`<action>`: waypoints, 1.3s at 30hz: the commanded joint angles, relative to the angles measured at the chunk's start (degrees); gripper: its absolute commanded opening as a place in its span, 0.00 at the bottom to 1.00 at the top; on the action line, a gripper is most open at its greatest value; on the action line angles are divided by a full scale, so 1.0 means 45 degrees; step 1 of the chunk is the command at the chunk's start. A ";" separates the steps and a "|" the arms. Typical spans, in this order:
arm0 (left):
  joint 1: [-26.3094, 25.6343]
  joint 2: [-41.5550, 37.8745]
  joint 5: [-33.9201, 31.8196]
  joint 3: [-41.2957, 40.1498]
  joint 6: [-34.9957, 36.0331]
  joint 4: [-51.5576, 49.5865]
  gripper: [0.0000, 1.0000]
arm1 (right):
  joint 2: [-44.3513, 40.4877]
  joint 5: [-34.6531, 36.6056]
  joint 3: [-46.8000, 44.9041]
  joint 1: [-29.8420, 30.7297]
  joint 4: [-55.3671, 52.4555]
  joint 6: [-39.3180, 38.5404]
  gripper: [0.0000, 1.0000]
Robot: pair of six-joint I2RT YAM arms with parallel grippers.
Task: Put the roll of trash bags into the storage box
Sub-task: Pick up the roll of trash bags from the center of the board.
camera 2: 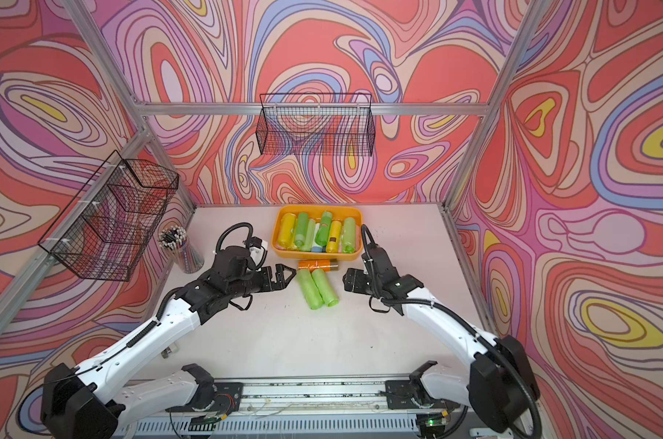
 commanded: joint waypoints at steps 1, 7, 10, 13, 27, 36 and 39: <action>-0.0064 -0.1046 0.0379 -0.0599 -0.0526 -0.0355 1.00 | 0.0864 0.0400 0.0634 0.0746 0.0803 0.0098 0.83; -0.0059 -0.2279 0.0589 -0.1455 -0.0730 -0.0874 1.00 | 0.2770 0.0648 0.1378 0.1597 0.1665 0.0260 0.78; -0.0059 -0.2669 0.0511 -0.1744 -0.0730 -0.1084 1.00 | 0.3552 0.0820 0.1784 0.1647 0.1829 0.0144 0.74; -0.0059 -0.2995 0.0491 -0.1998 -0.0730 -0.1222 1.00 | 0.4105 0.1067 0.2078 0.1684 0.1868 0.0068 0.64; -0.0059 -0.3120 0.0473 -0.2337 -0.0526 -0.1081 1.00 | 0.5601 0.1287 0.2260 0.2200 0.2175 0.0317 0.58; -0.0059 -0.3610 -0.0069 -0.2580 -0.0525 -0.0835 1.00 | 0.6052 0.2039 0.2142 0.2288 0.2364 0.0756 0.57; -0.0059 -0.3792 -0.0225 -0.2633 -0.0456 -0.0831 1.00 | 0.6089 0.2133 0.2071 0.2338 0.2435 0.0848 0.57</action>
